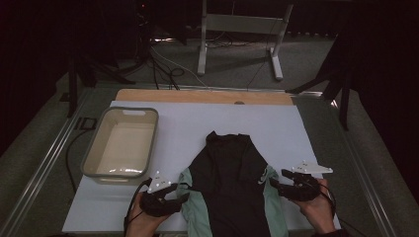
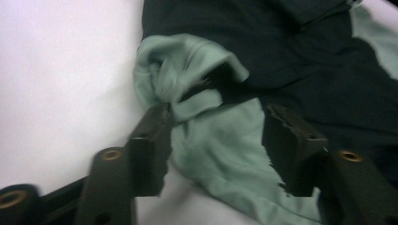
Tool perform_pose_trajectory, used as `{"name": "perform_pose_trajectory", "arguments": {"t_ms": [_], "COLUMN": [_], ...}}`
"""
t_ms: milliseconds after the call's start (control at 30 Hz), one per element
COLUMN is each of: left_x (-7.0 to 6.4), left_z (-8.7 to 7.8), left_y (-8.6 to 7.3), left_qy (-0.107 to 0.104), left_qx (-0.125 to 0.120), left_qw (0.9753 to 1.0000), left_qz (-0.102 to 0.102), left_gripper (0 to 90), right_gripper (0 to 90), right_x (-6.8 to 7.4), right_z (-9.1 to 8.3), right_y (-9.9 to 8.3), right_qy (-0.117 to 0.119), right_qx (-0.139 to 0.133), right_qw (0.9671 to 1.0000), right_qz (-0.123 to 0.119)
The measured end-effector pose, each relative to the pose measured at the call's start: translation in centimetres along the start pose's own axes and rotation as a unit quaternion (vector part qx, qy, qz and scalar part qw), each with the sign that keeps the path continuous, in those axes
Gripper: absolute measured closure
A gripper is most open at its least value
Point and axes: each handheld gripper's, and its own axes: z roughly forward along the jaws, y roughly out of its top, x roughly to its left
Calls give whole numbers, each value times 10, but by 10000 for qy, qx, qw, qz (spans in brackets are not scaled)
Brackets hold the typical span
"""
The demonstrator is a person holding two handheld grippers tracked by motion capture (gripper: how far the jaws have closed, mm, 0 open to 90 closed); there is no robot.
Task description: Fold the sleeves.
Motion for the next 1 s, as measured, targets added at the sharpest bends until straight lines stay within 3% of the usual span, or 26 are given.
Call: {"name": "perform_pose_trajectory", "arguments": {"t_ms": [100, 200, 233, 333, 400, 667, 867, 933, 1000], "left_x": [-3, -4, -4, -6, -7, -10, -7, -3, 1], "left_z": [-3, -4, -4, -5, -6, 1, 10, 14, 18], "left_y": [2, 7, 8, 13, 16, 34, 49, 54, 59], "left_qy": [-50, -66, -70, -78, -85, -77, 10, 45, 81], "left_qx": [-142, -247, -279, -377, -431, -571, -703, -715, -733], "left_qw": [9999, 9997, 9996, 9993, 9990, 9982, 9974, 9973, 9971], "left_qz": [9, 17, 13, 32, 63, 151, 162, 188, 180], "left_gripper": [339, 336, 336, 337, 338, 339, 306, 284, 258], "right_gripper": [350, 407, 460, 757, 884, 900, 898, 872, 776], "right_x": [6, 12, 13, 14, 16, 17, 17, 13, 10], "right_z": [3, 11, 14, 20, 19, 7, 11, 13, 14], "right_y": [12, 21, 23, 22, 17, -3, -15, -15, -14], "right_qy": [76, 94, 66, 24, -54, -186, -139, -154, -118], "right_qx": [-148, -154, -121, 137, 231, 431, 844, 888, 859], "right_qw": [9998, 9997, 9997, 9997, 9994, 9987, 9961, 9959, 9962], "right_qz": [-56, -178, -206, -199, -250, -221, -198, -116, -52]}}
